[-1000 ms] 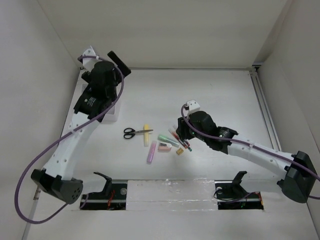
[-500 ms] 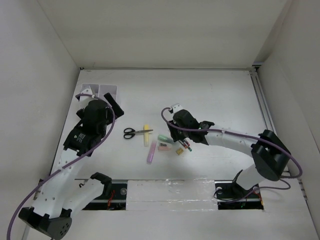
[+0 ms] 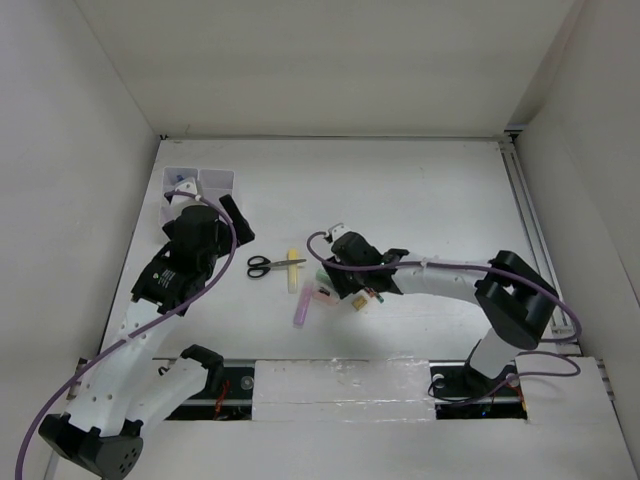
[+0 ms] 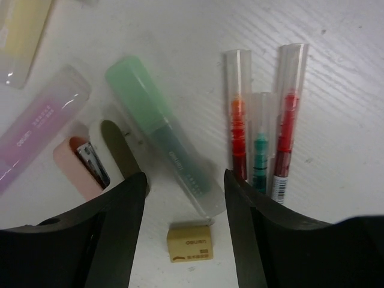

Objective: Sort the stationery into containers
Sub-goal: Pick up the pen from the center of the board.

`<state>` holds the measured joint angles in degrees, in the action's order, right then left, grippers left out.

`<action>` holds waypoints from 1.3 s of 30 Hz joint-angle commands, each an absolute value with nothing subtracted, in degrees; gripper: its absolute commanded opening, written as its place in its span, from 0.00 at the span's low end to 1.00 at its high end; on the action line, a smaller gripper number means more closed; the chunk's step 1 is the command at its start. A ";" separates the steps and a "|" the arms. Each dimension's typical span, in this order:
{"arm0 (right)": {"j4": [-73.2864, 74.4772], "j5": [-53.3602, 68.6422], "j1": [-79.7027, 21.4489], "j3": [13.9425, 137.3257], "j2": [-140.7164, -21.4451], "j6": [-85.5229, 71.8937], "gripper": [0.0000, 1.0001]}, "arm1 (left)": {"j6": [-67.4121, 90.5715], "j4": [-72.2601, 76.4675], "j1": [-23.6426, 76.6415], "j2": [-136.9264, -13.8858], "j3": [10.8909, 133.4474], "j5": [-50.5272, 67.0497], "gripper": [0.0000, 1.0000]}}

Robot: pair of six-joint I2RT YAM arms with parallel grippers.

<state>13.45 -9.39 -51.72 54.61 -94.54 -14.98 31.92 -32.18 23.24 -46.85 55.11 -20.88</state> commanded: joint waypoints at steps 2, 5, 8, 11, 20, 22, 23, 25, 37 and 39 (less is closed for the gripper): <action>12.83 -9.49 -54.14 57.39 -95.71 -15.64 0.61 | 30.67 -29.53 23.12 -46.58 55.02 -19.34 1.00; 12.83 -9.49 -54.14 57.39 -96.76 -15.64 0.61 | 30.15 -29.53 23.12 -46.05 54.50 -19.34 1.00; 12.83 -10.11 -54.14 57.39 -97.82 -15.64 0.60 | 30.15 -29.53 23.12 -46.05 54.49 -18.81 1.00; 12.83 -10.11 -54.14 57.91 -99.05 -15.64 0.58 | 30.15 -29.00 23.12 -46.05 54.49 -18.29 1.00; 14.58 -11.42 -54.67 58.97 -99.33 -17.40 0.06 | 29.62 -29.00 23.12 -46.05 54.49 -17.06 1.00; 14.59 -12.38 -54.67 59.58 -97.57 -17.92 0.00 | 29.62 -29.00 23.12 -46.05 54.49 -16.27 1.00; 15.98 -13.09 -54.67 59.59 -96.95 -18.54 0.00 | 29.62 -29.00 23.12 -46.05 54.49 -15.39 1.00; 17.39 -15.63 -54.67 61.60 -95.72 -19.24 0.00 | 29.62 -28.48 23.12 -46.58 54.49 -13.72 1.00; 19.51 -13.63 -56.42 66.70 -82.36 -23.02 0.00 | 37.87 -2.16 23.12 -46.67 43.79 19.64 1.00; 18.20 -12.14 -57.04 66.71 -81.48 -23.64 0.00 | 39.37 3.20 23.12 -46.67 41.93 23.62 1.00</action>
<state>20.23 -15.09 -55.48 64.58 -83.00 -21.91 35.66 -11.73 23.16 -47.13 43.94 11.25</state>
